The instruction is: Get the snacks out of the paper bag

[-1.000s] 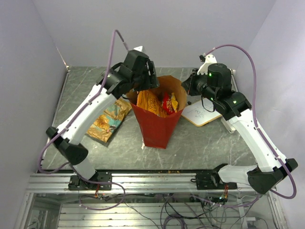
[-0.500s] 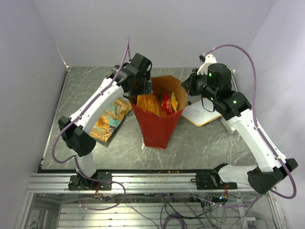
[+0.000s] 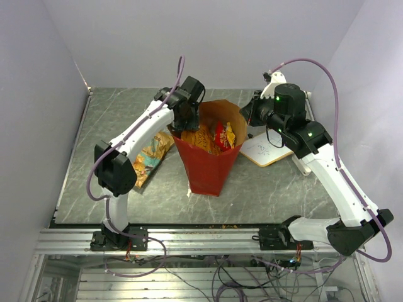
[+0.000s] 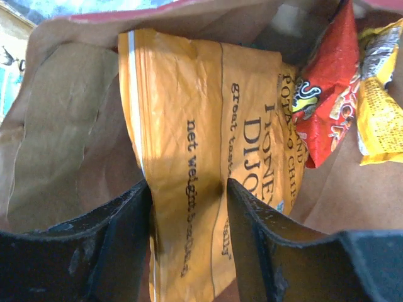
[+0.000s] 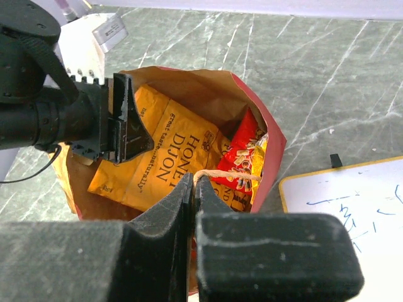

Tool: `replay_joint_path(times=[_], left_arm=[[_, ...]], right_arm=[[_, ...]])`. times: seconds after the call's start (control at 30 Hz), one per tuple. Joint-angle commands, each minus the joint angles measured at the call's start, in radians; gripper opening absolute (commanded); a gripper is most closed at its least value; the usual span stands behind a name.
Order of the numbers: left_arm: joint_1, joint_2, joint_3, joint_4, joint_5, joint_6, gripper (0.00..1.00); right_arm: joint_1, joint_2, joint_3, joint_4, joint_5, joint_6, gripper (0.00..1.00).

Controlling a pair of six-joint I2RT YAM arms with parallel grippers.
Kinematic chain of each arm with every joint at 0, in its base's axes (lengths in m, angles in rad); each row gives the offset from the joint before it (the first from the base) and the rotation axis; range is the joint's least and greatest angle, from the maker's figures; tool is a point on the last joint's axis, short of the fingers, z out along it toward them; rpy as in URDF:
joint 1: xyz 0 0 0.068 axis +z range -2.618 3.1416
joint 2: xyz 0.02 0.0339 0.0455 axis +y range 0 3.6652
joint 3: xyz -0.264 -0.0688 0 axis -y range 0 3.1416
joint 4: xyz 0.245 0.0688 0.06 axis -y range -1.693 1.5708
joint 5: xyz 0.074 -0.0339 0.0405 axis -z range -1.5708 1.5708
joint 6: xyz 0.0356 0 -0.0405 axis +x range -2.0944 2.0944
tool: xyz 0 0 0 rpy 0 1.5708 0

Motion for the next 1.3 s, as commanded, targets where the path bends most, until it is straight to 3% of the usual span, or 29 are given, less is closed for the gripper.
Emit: replay_joint_path(times=[0.0,0.33,0.67,1.0,1.13,1.27], left_arm=[[0.01,0.034,0.049,0.022,0.062,0.021,0.52],[0.01,-0.008,0.117,0.028,0.142,0.001,0.08],[0.03,-0.086,0.223,0.13,0.325,-0.052,0.07],[0.163,-0.252,0.185,0.477,0.53,-0.242,0.07],[0.252,-0.345,0.127,0.624,0.547,-0.325,0.07],[0.317,-0.411,0.155,0.642,0.485,-0.314,0.07]], right_arm=[[-0.004,-0.002,0.012,0.022,0.01,-0.015,0.0],[-0.003,-0.005,0.008,0.022,0.023,-0.015,0.0],[-0.004,-0.006,0.005,0.017,0.037,-0.013,0.0],[-0.003,-0.012,0.002,0.017,0.035,-0.014,0.0],[-0.003,-0.012,0.005,0.018,0.035,-0.015,0.0],[-0.003,-0.012,0.005,0.016,0.034,-0.015,0.0]])
